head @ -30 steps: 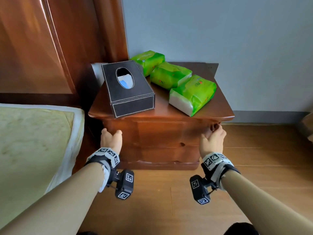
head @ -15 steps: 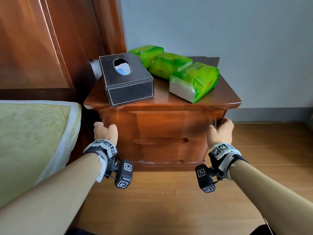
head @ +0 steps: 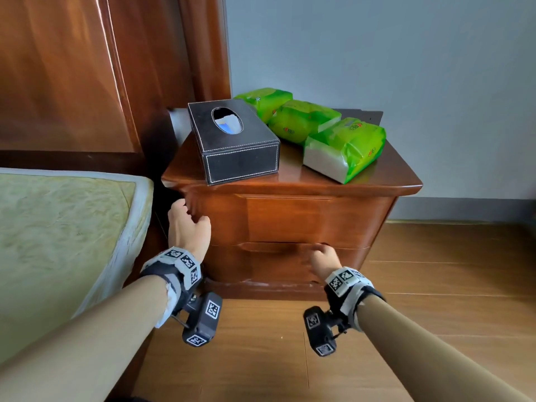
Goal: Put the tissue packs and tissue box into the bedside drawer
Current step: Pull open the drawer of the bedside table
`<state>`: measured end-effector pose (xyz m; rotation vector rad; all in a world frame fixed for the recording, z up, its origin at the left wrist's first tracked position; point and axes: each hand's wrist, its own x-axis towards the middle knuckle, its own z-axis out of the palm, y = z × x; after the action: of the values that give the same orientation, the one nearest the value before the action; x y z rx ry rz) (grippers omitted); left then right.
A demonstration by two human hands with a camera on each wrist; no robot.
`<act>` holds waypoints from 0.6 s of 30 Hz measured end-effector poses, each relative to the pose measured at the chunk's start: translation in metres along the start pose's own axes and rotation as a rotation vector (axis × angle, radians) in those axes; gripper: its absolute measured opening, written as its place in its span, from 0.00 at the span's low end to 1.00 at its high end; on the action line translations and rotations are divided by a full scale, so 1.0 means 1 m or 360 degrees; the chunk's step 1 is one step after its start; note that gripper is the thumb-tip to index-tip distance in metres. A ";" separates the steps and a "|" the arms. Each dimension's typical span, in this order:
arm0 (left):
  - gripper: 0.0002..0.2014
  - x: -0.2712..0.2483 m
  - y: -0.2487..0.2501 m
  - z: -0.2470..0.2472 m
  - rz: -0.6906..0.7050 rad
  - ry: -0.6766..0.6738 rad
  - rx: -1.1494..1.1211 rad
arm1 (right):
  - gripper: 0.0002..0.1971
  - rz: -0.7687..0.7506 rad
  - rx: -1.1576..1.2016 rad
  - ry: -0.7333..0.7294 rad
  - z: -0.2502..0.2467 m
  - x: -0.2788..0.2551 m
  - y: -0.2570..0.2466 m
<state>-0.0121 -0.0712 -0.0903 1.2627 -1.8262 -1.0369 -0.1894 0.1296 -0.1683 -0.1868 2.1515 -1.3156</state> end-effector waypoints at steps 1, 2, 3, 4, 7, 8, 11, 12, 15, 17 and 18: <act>0.30 0.001 0.000 -0.003 0.0036 -0.0011 0.0008 | 0.12 -0.0001 0.0069 -0.0055 0.011 -0.002 -0.009; 0.30 0.002 0.000 -0.007 0.0074 -0.0024 0.0023 | 0.05 -0.0002 0.0129 -0.0104 0.019 -0.004 -0.019; 0.30 0.002 -0.001 -0.010 0.0111 -0.0036 0.0045 | 0.06 0.0007 0.0157 -0.0141 0.025 -0.006 -0.027; 0.30 0.003 -0.003 -0.012 0.0139 -0.0045 0.0066 | 0.09 0.0035 0.0204 -0.0169 0.030 -0.006 -0.032; 0.31 0.003 -0.008 -0.014 0.0175 -0.0099 0.0099 | 0.07 0.0126 0.0427 -0.0218 0.040 0.002 -0.032; 0.31 0.002 -0.011 -0.014 0.0189 -0.0120 0.0119 | 0.05 0.0146 0.0527 -0.0198 0.042 0.004 -0.029; 0.32 0.002 -0.018 -0.011 0.0200 -0.0155 0.0154 | 0.13 0.0211 0.0743 -0.0156 0.050 0.011 -0.023; 0.32 0.002 -0.020 -0.010 0.0193 -0.0168 0.0153 | 0.10 0.0204 0.0727 -0.0165 0.051 0.012 -0.022; 0.32 -0.003 -0.022 -0.007 0.0206 -0.0190 0.0170 | 0.04 0.0168 0.0681 -0.0103 0.053 0.004 -0.023; 0.32 -0.007 -0.020 -0.008 0.0251 -0.0176 0.0191 | 0.06 0.0147 0.0653 -0.0063 0.054 0.002 -0.023; 0.32 -0.009 -0.019 -0.009 0.0278 -0.0157 0.0194 | 0.12 0.0147 0.0639 -0.0048 0.056 0.003 -0.021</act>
<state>0.0058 -0.0687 -0.1042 1.1147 -2.0622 -0.9182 -0.1645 0.0756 -0.1699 0.0542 1.8025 -1.6423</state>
